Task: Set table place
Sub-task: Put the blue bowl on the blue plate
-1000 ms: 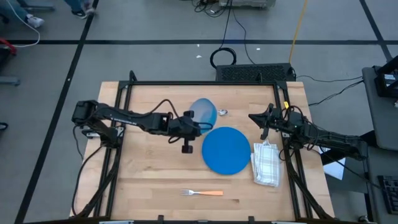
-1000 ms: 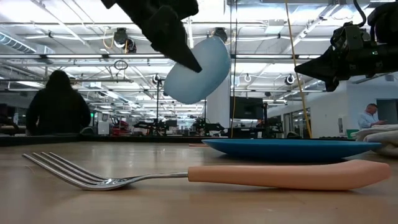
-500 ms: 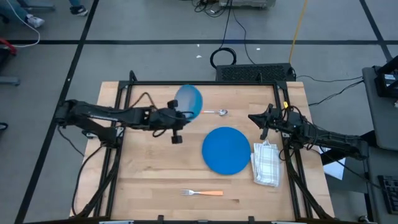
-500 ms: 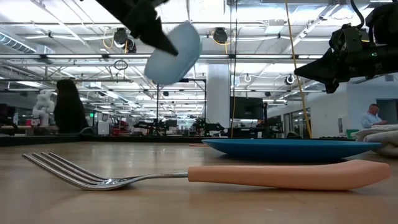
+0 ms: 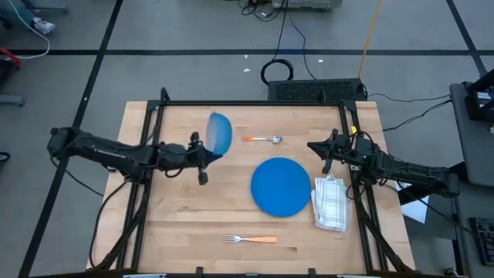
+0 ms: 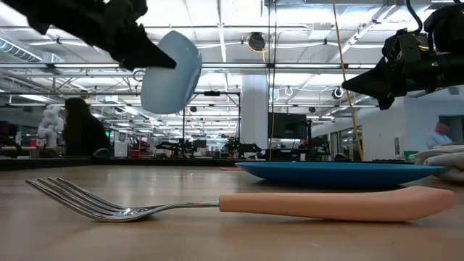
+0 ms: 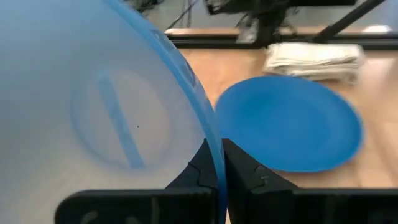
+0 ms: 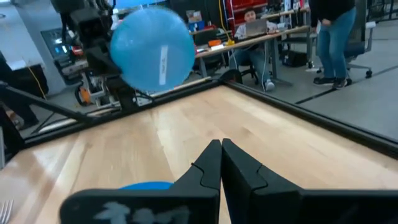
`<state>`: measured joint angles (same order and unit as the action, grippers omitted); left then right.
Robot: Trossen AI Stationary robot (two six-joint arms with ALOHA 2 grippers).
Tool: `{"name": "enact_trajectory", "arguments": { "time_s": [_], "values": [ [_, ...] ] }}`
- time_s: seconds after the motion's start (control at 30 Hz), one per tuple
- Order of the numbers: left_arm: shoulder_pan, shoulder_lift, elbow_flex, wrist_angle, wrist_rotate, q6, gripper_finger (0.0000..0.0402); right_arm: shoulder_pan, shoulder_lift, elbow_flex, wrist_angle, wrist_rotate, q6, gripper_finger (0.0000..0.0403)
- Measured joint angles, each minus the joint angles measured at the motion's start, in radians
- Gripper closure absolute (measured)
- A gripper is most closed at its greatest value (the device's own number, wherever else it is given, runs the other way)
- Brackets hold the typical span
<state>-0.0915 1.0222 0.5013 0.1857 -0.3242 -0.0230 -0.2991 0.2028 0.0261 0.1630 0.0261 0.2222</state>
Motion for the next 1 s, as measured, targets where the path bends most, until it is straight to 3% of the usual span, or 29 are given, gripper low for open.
{"name": "enact_trajectory", "arguments": {
  "time_s": [0.2,0.53,0.77,1.0],
  "values": [
    [-0.07,0.068,-0.107,0.258,0.0,-0.04,0.0398,0.0,0.003,0.0,-0.002,0.0,-0.002,0.0403],
    [-0.16,0.263,-0.07,0.491,-0.018,-0.014,0.0398,0.0,0.003,0.0,-0.003,-0.003,0.001,0.0403],
    [-0.182,0.362,0.01,0.487,-0.018,-0.007,0.0398,0.0,0.003,0.0,-0.002,-0.055,-0.018,0.0403],
    [-0.186,0.497,0.194,0.317,-0.008,-0.009,0.0398,0.0,0.003,0.0,0.007,-0.056,-0.021,0.0403]
  ]
}}
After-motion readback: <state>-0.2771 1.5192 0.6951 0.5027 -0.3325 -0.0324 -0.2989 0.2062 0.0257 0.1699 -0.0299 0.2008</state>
